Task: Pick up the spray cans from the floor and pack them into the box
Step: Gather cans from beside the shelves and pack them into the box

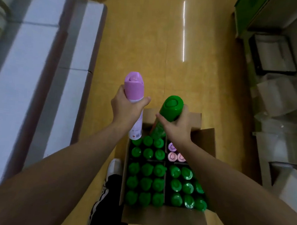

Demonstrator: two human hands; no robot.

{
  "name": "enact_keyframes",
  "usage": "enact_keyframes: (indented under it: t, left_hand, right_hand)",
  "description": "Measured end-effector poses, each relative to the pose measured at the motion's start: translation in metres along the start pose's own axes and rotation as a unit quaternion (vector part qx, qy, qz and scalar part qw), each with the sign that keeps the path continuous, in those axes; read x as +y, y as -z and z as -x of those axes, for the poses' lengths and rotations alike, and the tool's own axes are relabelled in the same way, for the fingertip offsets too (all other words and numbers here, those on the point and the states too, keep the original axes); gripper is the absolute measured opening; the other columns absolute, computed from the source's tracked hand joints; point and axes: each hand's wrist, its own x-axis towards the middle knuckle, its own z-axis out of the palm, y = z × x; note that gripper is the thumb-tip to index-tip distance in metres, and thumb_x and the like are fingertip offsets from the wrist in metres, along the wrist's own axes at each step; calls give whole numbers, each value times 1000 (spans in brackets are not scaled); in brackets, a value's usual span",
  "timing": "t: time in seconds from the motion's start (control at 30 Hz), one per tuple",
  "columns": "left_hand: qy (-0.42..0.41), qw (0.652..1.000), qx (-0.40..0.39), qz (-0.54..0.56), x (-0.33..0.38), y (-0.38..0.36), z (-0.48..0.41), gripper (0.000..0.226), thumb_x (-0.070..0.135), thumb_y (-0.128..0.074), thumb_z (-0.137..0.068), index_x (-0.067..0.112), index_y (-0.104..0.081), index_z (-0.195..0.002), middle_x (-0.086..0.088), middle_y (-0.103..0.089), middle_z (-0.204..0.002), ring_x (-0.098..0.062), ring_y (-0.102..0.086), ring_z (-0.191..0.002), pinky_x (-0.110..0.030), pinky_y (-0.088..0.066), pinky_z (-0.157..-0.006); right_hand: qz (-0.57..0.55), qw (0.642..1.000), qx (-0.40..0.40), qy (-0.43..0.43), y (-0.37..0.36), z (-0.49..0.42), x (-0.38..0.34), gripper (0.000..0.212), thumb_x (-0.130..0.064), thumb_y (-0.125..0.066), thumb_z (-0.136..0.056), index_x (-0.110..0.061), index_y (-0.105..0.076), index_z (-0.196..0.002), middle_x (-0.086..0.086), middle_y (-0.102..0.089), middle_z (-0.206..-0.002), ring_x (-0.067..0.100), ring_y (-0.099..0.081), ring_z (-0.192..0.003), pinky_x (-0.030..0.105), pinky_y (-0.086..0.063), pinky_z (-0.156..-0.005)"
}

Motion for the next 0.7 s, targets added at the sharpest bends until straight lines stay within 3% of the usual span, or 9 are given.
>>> enact_keyframes:
  t: [0.2, 0.37, 0.43, 0.5, 0.53, 0.57, 0.67, 0.7]
  left_hand:
    - [6, 999, 40, -5, -71, -18, -33, 49, 41, -89, -61, 28, -58, -96, 17, -59, -75, 6, -56, -63, -18, -46, -61]
    - [-8, 998, 56, 9, -98, -37, -45, 46, 37, -90, -61, 38, -51, -85, 21, -57, -72, 11, -56, -65, -5, -39, -59]
    - [-6, 998, 55, 9, -103, -44, -47, 48, 36, -90, -61, 40, -49, -84, 22, -57, -73, 12, -55, -66, -4, -38, -60]
    - [-8, 998, 57, 8, -108, -50, -49, 48, 37, -90, -61, 42, -48, -83, 27, -58, -71, 12, -55, -67, -4, -37, -61]
    - [-10, 998, 54, 10, -112, -54, -49, 47, 37, -90, -62, 42, -48, -83, 31, -59, -72, 11, -56, -66, -6, -38, -61]
    - [-12, 999, 48, 11, -117, -58, -50, 47, 37, -90, -62, 42, -48, -82, 36, -59, -74, 10, -56, -66, -7, -39, -61]
    - [-24, 999, 31, 11, -133, -69, -51, 48, 36, -91, -63, 42, -48, -84, 43, -57, -79, 9, -55, -66, -5, -38, -61]
    - [-29, 999, 28, 10, -138, -72, -53, 49, 36, -91, -63, 43, -47, -84, 43, -57, -80, 10, -56, -67, -5, -38, -61]
  right_hand:
    - [20, 999, 26, -41, -56, -13, 62, 53, -38, -92, -67, -17, -64, -108, 1, -69, -103, 17, -67, -99, 45, -56, -89]
    - [-17, 998, 48, -45, -82, -31, 80, 52, -35, -92, -69, -19, -64, -109, -2, -70, -103, 12, -67, -98, 39, -56, -89]
    - [-5, 998, 39, -44, -91, -37, 90, 54, -35, -92, -68, -19, -63, -111, -7, -69, -100, 4, -65, -96, 25, -54, -87]
    - [16, 999, 41, -27, -99, -40, 103, 53, -34, -93, -67, -23, -61, -108, -19, -63, -93, -8, -60, -89, 3, -43, -77]
    - [27, 999, 39, -20, -103, -42, 110, 56, -33, -93, -66, -25, -59, -110, -20, -62, -92, -8, -60, -88, -1, -39, -74]
    - [36, 999, 26, -20, -106, -45, 117, 61, -32, -93, -66, -24, -57, -115, -16, -64, -95, -4, -62, -91, 3, -42, -77]
    - [76, 996, -38, -1, -113, -53, 143, 77, -29, -90, -66, -26, -47, -129, 0, -68, -111, 23, -65, -104, 35, -53, -89]
    - [94, 994, -54, 11, -115, -55, 153, 76, -29, -89, -66, -24, -48, -129, 1, -68, -113, 26, -65, -106, 40, -52, -91]
